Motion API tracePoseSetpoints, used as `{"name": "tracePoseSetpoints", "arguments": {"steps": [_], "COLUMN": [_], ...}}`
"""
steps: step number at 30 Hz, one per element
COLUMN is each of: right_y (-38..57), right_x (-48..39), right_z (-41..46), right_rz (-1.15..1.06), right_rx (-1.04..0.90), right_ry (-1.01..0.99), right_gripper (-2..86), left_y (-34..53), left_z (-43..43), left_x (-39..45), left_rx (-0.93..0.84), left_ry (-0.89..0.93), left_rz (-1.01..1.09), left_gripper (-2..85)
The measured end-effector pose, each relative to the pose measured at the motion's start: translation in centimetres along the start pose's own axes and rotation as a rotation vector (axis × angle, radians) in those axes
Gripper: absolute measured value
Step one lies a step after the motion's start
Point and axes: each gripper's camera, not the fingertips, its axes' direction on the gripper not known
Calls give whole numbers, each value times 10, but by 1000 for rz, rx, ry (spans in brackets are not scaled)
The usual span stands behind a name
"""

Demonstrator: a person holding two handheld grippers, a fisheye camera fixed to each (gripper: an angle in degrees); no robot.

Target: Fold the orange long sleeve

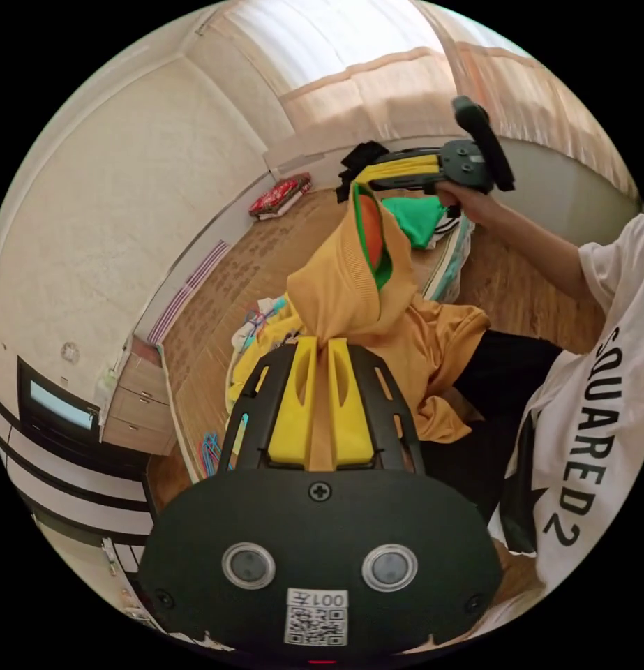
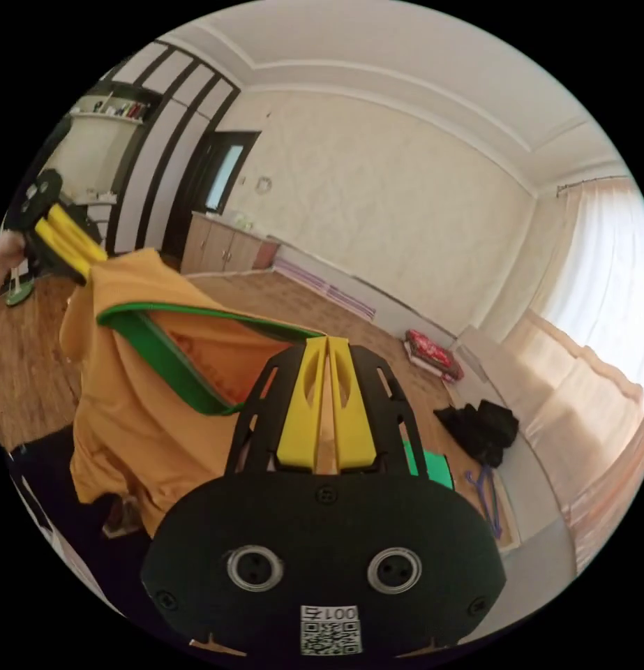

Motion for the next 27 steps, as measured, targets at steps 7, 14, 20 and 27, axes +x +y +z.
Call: {"name": "tracePoseSetpoints", "arguments": {"steps": [7, 14, 20, 27], "right_y": [-136, -250, -355, -282], "right_x": [44, 25, 2, -74], "right_z": [-57, -135, -172, -126], "right_rz": [84, 24, -177, -389], "right_rx": [317, 687, 502, 141], "right_ry": [-228, -327, -690, -581], "right_gripper": [-1, -2, 2, 24], "left_y": [41, 50, 58, 131], "left_z": [-78, -143, -147, -127], "left_x": [8, 19, -12, -66], "left_rx": [139, 274, 286, 381], "left_ry": [55, 150, 218, 366], "left_rz": [-18, 52, -91, -359], "left_gripper": [-2, -8, -9, -10]}}
